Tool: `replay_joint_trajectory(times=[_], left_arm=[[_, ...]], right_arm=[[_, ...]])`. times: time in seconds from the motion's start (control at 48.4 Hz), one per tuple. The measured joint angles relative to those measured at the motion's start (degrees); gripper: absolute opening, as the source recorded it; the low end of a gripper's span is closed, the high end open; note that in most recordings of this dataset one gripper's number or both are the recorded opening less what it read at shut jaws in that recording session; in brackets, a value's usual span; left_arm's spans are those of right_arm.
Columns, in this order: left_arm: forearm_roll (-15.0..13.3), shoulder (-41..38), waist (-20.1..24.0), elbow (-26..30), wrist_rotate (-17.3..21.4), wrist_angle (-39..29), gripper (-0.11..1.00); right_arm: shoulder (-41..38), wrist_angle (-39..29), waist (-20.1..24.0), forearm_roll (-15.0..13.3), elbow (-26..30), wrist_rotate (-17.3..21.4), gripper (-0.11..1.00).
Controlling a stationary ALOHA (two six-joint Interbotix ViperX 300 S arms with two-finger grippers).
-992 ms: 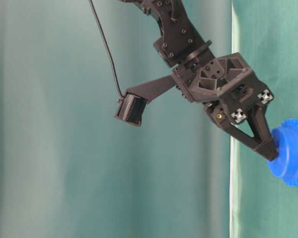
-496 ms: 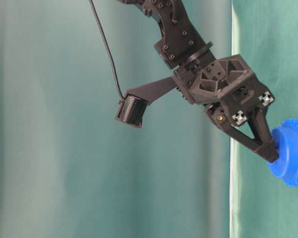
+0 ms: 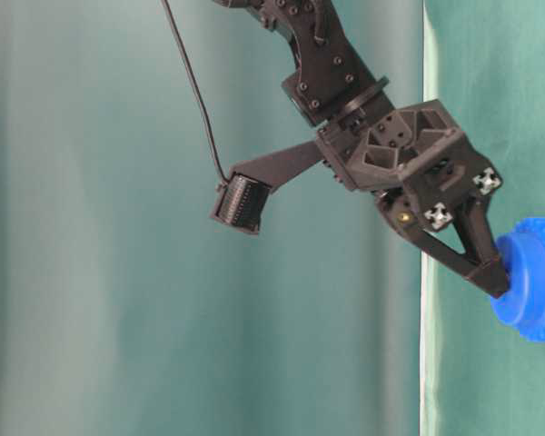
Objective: Insert the shaft placed at a random location into the center hole of the medium gear at another random location.
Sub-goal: 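Lower the shaft into the gear's center hole with the right gripper, then open the right gripper and raise it away from the gear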
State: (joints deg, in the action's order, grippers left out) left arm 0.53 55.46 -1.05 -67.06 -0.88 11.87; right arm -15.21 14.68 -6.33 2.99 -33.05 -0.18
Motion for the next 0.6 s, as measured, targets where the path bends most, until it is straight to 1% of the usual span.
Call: replay_joint_trajectory(times=[0.145,0.186,0.207,0.248,0.351,0.599], left_arm=[[0.00,0.00,0.00,0.00,0.00,-0.18,0.00],[0.00,0.00,0.00,-0.09,0.00,-0.18,0.00],[0.00,0.00,0.00,0.00,0.00,-0.09,0.00],[0.00,0.00,0.00,-0.09,0.00,-0.18,0.00],[0.00,0.00,0.00,0.00,0.00,-0.18,0.00],[0.00,0.00,0.00,-0.09,0.00,-0.18,0.00]], right_arm=[[0.35,0.00,0.53,-0.26,0.00,-0.09,0.80],[0.62,0.00,0.62,-0.26,0.00,0.00,0.89],[0.79,0.00,0.62,-0.26,0.00,0.00,0.91],[1.23,0.00,0.62,-0.26,0.00,0.00,0.90],[2.20,0.00,0.53,-0.26,0.00,0.00,0.84],[6.15,-0.44,0.53,-0.26,-1.41,0.00,0.84]])
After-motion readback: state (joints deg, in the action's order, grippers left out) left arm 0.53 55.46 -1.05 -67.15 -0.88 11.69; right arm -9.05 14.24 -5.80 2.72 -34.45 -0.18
